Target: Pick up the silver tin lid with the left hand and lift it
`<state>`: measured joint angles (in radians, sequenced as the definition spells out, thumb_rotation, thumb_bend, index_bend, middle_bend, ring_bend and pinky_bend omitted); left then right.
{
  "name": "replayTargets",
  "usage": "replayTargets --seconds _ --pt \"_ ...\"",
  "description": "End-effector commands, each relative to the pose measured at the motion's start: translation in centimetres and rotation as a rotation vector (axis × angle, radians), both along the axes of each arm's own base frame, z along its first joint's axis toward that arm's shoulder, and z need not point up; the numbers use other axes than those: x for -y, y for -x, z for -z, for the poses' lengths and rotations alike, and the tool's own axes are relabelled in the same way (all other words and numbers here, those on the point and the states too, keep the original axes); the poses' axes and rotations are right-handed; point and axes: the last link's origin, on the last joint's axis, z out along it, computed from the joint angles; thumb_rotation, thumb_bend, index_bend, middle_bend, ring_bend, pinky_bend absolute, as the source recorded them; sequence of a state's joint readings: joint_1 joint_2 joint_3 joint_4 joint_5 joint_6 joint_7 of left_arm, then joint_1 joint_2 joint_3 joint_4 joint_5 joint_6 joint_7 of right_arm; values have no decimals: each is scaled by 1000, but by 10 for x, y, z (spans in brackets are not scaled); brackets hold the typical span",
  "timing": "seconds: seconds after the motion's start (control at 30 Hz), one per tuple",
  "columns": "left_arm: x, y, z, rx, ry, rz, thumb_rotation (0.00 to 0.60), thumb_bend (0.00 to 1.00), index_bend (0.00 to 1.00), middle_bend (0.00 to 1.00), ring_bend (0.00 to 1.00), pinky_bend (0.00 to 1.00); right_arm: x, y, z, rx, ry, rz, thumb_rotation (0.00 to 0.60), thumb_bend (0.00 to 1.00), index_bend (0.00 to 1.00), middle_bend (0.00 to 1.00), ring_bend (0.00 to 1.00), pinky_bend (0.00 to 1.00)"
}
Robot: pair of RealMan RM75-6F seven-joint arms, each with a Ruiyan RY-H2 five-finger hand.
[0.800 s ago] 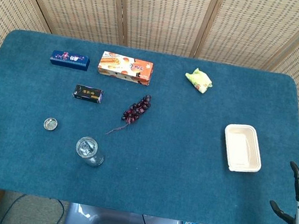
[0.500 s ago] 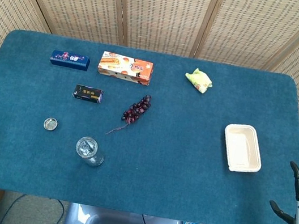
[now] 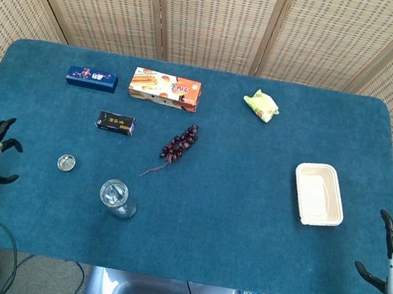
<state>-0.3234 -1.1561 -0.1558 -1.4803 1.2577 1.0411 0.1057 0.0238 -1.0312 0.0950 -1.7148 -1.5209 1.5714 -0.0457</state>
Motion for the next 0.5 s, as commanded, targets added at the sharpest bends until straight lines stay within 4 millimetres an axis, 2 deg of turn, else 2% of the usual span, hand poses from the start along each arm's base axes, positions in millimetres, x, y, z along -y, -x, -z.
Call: replayTargets --seconds 0.03,0.27,0.5 --pt "-35 2 23 44 30 -24 600 238 422 0 0 0 1 1 1 -2 -3 3 600 0 45 0 0 0" --pt "-51 2 47 56 63 -31 600 352 450 0 0 0 1 1 4 -8 -30 6 600 0 67 0 0 0" --pt "-58 1 62 56 90 -43 600 355 480 0 0 0 1 3 6 -12 -37 18 600 0 67 0 0 0"
